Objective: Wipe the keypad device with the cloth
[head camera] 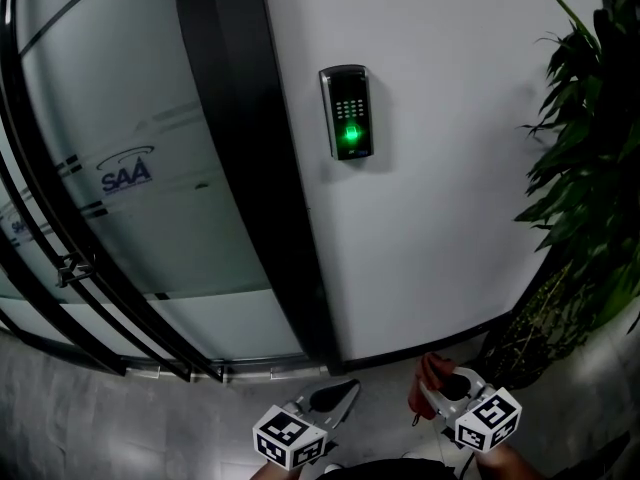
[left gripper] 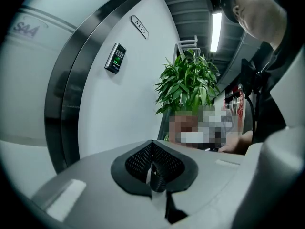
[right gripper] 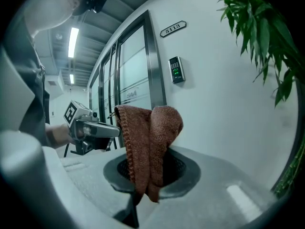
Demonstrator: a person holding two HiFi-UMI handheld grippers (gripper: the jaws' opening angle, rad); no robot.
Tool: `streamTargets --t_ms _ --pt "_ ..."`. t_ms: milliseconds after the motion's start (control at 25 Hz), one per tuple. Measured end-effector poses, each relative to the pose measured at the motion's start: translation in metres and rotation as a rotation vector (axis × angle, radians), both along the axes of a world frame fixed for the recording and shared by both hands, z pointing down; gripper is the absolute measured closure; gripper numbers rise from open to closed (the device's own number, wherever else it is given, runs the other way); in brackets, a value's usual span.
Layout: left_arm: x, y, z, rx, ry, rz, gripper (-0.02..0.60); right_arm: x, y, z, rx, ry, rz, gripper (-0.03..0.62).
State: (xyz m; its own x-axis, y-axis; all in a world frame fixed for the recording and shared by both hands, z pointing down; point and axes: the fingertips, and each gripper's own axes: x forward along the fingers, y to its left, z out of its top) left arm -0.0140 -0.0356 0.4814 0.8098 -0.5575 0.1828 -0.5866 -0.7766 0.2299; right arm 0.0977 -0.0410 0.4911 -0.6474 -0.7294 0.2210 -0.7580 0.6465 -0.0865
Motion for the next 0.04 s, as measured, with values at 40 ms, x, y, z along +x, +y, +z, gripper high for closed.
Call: streamTargets --t_ms 40 --pt "-0.0005 -0.0006 -0.0004 0.002 0.002 -0.002 0.565 -0.0009 -0.0002 0.0013 -0.004 0.000 -0.003 0.540"
